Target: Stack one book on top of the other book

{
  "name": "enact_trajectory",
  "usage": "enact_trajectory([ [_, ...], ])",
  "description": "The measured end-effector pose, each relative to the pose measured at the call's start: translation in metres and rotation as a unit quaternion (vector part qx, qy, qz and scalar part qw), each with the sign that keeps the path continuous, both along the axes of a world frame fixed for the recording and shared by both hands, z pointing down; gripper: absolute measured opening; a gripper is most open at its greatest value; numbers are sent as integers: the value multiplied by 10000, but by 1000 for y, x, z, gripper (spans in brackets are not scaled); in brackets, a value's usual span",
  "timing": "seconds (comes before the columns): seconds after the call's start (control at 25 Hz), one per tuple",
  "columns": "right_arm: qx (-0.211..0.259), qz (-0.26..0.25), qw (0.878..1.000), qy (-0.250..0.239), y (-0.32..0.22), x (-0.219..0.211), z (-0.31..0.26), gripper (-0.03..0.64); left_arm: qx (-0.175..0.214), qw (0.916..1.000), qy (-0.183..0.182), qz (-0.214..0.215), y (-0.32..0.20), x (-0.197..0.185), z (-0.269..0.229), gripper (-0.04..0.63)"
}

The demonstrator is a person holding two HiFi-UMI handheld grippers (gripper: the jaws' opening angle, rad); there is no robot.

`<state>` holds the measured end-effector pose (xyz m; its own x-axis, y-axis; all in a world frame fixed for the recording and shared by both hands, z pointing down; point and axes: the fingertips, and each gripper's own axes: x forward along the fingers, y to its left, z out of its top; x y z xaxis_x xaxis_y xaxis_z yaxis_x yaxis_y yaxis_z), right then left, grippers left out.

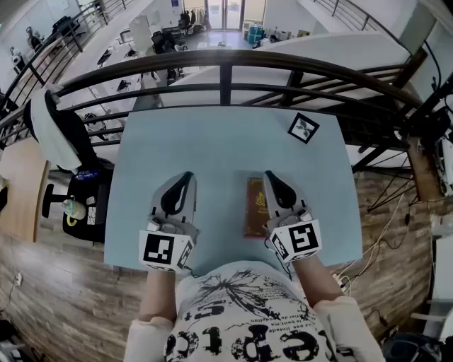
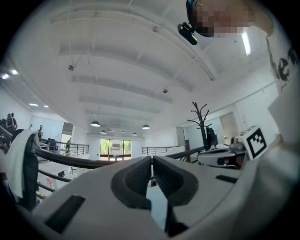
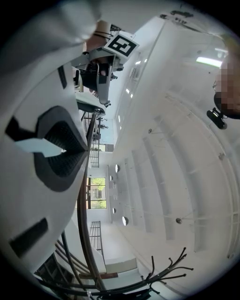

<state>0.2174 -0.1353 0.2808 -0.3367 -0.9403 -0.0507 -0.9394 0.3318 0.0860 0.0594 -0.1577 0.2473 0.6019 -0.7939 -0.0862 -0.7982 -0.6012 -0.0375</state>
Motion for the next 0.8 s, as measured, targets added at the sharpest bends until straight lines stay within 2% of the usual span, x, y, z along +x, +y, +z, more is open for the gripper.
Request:
enact_trajectory([
  [0.24,30,-94,9999,50,3,-11,-1,-9,-29,10000,-16,58,-1,-1,1,16],
  [0.8,-14,184,9996,194,14,-2,4,-9,-169,9995,63,241,6,12,7,17],
])
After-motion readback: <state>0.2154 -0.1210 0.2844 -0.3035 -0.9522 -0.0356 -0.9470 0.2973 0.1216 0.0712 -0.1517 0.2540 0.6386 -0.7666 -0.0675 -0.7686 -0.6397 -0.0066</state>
